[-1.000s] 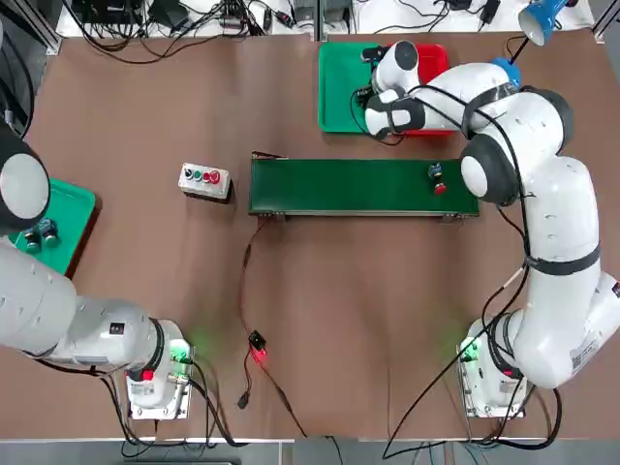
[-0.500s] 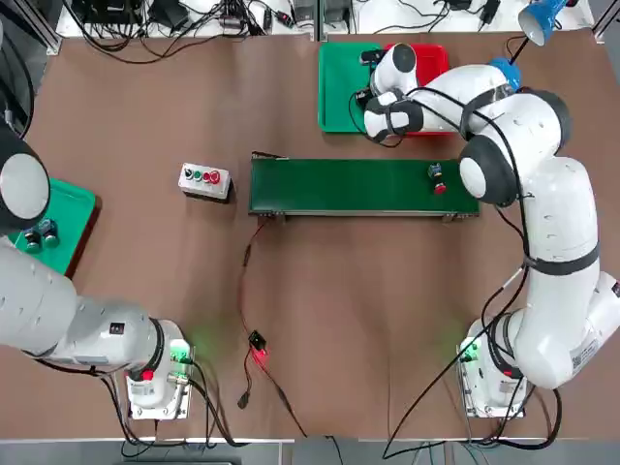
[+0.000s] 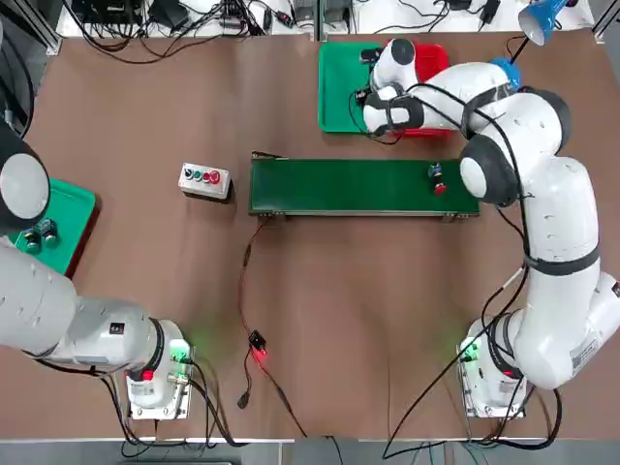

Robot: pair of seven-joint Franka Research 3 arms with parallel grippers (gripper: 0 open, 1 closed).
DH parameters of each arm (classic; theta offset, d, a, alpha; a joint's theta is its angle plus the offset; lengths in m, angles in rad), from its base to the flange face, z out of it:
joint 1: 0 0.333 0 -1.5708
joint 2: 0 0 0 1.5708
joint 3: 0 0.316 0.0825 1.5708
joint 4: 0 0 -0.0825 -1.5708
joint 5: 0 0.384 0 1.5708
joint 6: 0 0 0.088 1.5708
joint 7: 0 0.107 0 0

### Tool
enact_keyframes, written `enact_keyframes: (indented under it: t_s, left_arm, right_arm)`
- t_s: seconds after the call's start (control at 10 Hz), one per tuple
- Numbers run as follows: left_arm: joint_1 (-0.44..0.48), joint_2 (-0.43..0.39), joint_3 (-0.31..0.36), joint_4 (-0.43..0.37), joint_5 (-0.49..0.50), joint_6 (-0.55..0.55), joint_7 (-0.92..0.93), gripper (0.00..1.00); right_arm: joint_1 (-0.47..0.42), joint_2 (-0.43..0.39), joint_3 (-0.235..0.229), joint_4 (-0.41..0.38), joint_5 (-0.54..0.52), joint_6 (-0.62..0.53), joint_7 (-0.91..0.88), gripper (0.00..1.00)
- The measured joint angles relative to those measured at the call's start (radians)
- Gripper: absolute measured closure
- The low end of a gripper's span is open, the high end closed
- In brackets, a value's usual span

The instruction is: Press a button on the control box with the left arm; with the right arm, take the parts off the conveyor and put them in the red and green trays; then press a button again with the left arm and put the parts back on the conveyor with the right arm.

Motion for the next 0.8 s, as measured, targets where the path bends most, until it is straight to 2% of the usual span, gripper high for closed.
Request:
enact_keyframes:
  t_s: [0.2,0.5,0.7,0.8]
  left_arm:
    - [0.000,0.000,0.000,0.000,0.000,0.000,0.000,0.00]
    - [0.000,0.000,0.000,0.000,0.000,0.000,0.000,0.00]
    - [0.000,0.001,0.000,0.000,0.000,0.000,0.000,0.00]
    - [0.000,0.001,0.000,0.000,0.000,0.000,0.000,0.00]
  right_arm:
    - [-0.003,-0.048,-0.004,0.032,0.000,-0.219,0.000,0.59]
    - [-0.019,-0.188,-0.007,0.034,0.000,-0.477,-0.005,0.59]
    - [-0.024,-0.278,-0.007,0.002,0.000,-0.560,-0.006,0.59]
    - [-0.024,-0.326,-0.006,-0.043,0.000,-0.580,-0.006,0.59]
